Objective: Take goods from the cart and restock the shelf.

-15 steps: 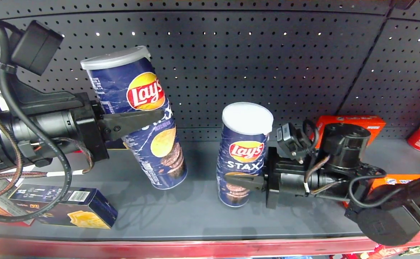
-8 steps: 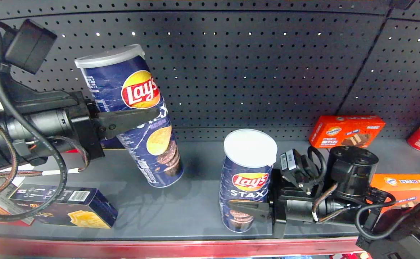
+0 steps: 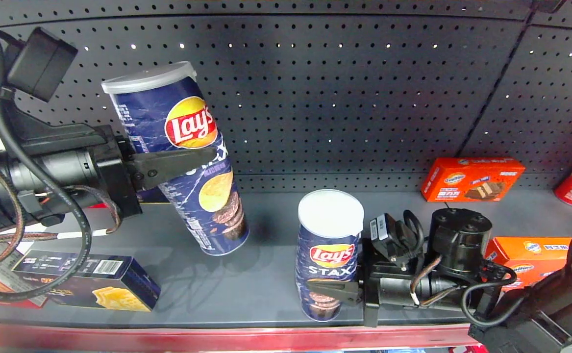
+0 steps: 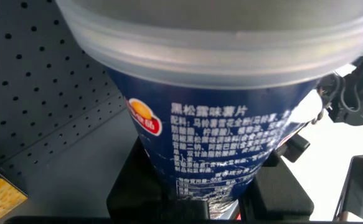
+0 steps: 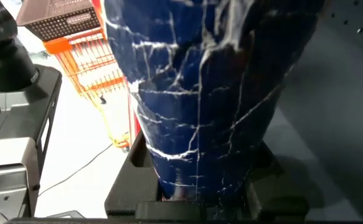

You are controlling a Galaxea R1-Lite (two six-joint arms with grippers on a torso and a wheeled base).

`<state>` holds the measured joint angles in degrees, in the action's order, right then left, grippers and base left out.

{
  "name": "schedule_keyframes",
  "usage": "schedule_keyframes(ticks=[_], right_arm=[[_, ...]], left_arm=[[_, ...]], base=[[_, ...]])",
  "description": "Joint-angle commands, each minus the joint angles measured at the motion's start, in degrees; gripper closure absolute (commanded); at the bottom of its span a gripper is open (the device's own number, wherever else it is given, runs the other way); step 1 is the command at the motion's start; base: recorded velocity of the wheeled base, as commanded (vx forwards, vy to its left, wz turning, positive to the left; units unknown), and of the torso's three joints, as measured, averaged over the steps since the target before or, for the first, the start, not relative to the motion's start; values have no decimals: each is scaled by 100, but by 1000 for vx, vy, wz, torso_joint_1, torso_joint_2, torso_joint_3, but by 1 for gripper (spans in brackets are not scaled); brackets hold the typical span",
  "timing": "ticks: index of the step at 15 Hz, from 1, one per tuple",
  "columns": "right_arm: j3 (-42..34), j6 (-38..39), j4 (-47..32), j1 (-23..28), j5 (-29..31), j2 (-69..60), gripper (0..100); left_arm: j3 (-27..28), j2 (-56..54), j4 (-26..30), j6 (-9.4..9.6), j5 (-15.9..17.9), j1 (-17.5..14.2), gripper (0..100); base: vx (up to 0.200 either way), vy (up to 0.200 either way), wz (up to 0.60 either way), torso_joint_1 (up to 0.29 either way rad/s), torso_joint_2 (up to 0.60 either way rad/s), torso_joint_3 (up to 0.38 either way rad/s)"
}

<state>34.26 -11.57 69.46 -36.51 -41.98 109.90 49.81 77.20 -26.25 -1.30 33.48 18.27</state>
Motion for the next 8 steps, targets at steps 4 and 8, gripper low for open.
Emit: schedule_keyframes(ticks=[4,8], right_arm=[[160,-3,-3,4,-12,199,100],[301,-3,6,56,-20,304,100]], left_arm=[[2,-4,-3,-1,10,1,100],[2,-4,-3,-1,10,1,100]], base=[[0,0,0,0,0,0],[0,0,0,0,0,0]])
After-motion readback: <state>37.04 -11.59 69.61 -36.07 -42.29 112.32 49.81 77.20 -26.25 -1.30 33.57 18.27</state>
